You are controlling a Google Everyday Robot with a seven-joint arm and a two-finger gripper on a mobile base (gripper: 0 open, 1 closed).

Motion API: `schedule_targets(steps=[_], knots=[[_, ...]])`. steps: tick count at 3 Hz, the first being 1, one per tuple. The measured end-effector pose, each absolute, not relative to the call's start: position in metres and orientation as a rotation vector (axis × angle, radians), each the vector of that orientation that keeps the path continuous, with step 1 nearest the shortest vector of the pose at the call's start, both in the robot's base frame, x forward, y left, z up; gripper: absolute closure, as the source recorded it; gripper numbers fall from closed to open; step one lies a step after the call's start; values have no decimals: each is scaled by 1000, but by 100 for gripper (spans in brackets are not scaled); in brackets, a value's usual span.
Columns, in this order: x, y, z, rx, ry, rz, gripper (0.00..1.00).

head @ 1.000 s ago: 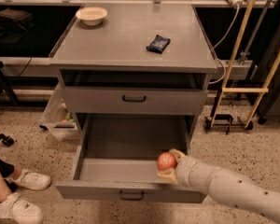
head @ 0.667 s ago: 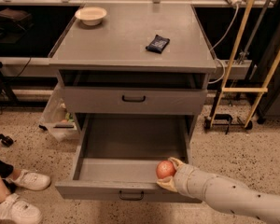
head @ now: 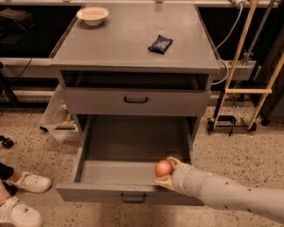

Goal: Place apple into middle drawer

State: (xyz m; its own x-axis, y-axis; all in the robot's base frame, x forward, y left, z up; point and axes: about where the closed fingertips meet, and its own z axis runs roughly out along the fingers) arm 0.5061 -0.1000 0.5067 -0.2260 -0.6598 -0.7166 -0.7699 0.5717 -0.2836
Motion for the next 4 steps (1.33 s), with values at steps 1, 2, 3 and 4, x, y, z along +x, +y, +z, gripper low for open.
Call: schedule_targets(steps=[1,2,3,4], knots=[[546,-75,457,-1129,1987,184,100],[580,-46,408,-1131,2038,179,100],[582,-11,402,-1191,2017,211,82],[582,-11,402,-1191,2017,211,59]])
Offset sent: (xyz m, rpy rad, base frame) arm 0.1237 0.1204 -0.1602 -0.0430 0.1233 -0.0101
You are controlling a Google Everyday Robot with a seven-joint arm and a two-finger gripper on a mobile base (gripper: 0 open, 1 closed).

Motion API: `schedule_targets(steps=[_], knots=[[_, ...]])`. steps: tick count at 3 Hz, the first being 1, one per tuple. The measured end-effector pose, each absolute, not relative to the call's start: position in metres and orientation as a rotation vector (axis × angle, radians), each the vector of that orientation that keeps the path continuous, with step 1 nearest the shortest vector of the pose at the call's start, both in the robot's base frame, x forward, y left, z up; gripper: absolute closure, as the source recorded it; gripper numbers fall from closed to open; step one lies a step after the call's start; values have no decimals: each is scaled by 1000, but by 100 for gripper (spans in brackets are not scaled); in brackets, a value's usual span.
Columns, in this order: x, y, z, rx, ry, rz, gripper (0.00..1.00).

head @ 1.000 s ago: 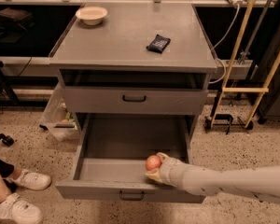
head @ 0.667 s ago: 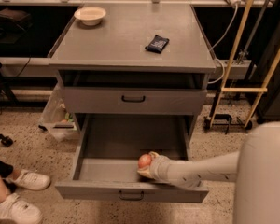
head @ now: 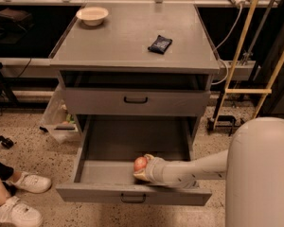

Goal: Place apple into middle drawer

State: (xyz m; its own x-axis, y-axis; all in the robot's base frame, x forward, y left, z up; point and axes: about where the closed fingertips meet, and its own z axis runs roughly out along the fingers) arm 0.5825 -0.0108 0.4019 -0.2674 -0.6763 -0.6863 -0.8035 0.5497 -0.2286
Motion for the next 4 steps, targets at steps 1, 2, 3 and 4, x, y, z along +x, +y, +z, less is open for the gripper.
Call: schedule_targets(steps=[1,2,3,4], knots=[[582,-11,402,-1191,2017,211,36],[582,-11,402,-1191,2017,211,13],[582,-11,402,-1191,2017,211,0],[581,-12,405,-1186,2018,209,0]])
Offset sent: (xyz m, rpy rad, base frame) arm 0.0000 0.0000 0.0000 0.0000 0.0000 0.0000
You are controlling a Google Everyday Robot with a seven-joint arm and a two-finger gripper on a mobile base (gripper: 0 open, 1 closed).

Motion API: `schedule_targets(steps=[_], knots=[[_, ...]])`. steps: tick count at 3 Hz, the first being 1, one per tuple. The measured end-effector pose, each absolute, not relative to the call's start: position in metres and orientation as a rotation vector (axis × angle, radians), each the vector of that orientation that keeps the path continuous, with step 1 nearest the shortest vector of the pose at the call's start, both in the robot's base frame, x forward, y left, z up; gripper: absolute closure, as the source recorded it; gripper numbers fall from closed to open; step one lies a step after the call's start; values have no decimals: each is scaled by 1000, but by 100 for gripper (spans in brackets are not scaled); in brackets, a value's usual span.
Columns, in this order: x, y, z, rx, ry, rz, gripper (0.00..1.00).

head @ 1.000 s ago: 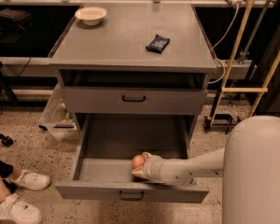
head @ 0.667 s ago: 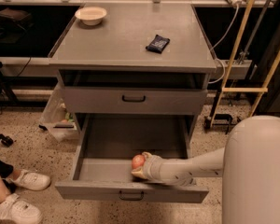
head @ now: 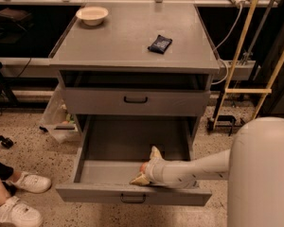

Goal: Place apple into middle drawer

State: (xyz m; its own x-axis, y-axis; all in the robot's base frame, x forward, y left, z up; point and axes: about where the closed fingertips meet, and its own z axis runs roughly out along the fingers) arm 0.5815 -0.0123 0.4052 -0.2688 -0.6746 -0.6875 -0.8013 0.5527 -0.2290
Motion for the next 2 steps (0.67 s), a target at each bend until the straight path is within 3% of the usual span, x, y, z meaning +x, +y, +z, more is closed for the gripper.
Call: schedule_targets(steps=[2], knots=[[519,-75,521,-903,2082,192,0]])
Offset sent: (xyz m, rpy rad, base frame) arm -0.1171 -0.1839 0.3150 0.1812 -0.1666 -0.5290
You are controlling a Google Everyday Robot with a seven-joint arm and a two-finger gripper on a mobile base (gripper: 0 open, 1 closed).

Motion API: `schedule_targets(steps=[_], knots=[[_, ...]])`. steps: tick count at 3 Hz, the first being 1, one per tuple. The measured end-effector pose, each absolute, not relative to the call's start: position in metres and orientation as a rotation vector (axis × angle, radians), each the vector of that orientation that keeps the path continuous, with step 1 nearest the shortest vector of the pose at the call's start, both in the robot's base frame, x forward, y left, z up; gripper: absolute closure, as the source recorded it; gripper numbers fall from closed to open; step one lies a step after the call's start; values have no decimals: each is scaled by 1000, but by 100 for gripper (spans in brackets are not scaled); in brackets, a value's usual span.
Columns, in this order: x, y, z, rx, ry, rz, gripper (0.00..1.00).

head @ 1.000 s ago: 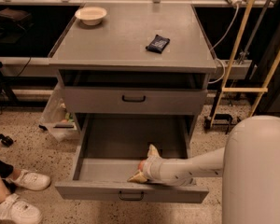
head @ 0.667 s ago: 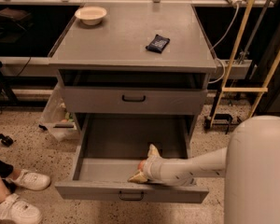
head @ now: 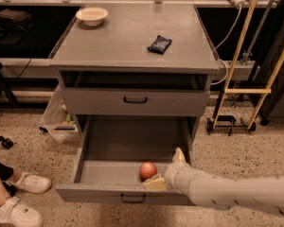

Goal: Place apple into middle drawer

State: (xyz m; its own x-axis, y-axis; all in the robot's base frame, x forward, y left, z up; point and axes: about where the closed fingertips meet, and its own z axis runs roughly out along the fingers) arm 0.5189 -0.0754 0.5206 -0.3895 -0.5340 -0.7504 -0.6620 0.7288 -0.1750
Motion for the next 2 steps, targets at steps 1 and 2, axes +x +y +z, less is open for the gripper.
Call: schedule_targets(steps=[1,2], knots=[[478,-90,594,-733,2085,211,0],[447,-80,674,-665,2004,176,0]])
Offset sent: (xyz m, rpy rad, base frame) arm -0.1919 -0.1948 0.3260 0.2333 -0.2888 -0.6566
